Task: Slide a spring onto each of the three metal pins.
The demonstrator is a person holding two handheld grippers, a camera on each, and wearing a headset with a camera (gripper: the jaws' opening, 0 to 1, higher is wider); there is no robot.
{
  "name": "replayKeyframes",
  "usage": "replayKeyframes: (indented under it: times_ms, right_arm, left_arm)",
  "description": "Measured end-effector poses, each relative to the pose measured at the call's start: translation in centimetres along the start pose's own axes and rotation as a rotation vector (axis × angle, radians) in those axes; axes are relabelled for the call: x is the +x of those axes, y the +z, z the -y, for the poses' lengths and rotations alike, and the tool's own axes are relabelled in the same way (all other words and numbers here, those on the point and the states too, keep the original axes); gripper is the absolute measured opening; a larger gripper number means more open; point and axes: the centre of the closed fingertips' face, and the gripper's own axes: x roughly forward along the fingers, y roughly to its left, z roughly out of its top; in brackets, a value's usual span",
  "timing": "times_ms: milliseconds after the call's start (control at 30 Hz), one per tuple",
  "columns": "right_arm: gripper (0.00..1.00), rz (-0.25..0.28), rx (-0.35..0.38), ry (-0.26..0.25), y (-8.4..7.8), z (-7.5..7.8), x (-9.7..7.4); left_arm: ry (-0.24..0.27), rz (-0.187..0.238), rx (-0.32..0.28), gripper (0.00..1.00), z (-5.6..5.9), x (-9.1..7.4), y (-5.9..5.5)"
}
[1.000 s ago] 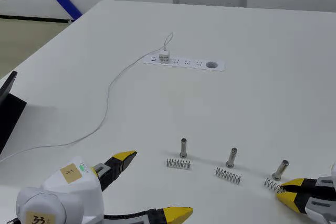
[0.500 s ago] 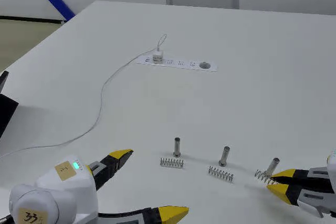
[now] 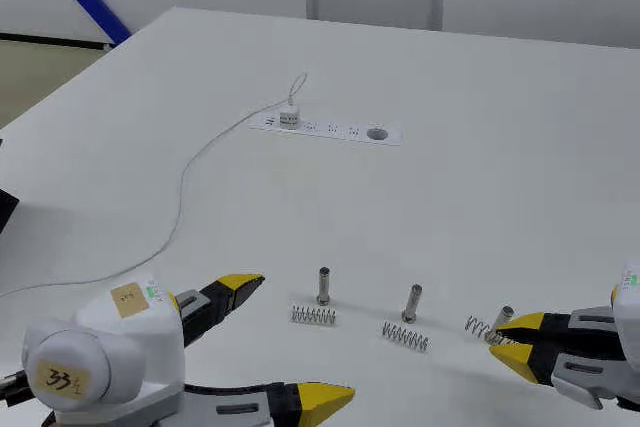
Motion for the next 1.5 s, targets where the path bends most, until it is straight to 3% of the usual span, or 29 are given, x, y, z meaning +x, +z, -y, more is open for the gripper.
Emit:
replayKeyframes:
  times_ms: [133,500,967,1367,1500]
  right_arm:
    - [0.10,0.014,-0.032,0.021,1.4,-0.8,-0.2]
    - [0.10,0.047,-0.101,0.082,4.3,-2.7,-0.3]
    - [0.10,0.047,-0.148,0.131,5.2,-4.1,0.0]
    - [0.10,0.047,-0.193,0.164,6.0,-4.9,0.0]
    - [0.10,0.036,-0.224,0.169,6.1,-5.1,-0.1]
  left_arm:
    - [-0.072,0.007,0.041,0.78,0.9,0.7,0.9]
    - [-0.157,0.006,0.090,0.70,2.2,2.5,2.2]
    - [-0.271,-0.042,0.131,0.56,4.5,4.4,1.6]
    - [-0.325,-0.056,0.149,0.46,5.0,5.3,1.8]
    - [-0.336,-0.071,0.175,0.38,5.2,5.4,1.7]
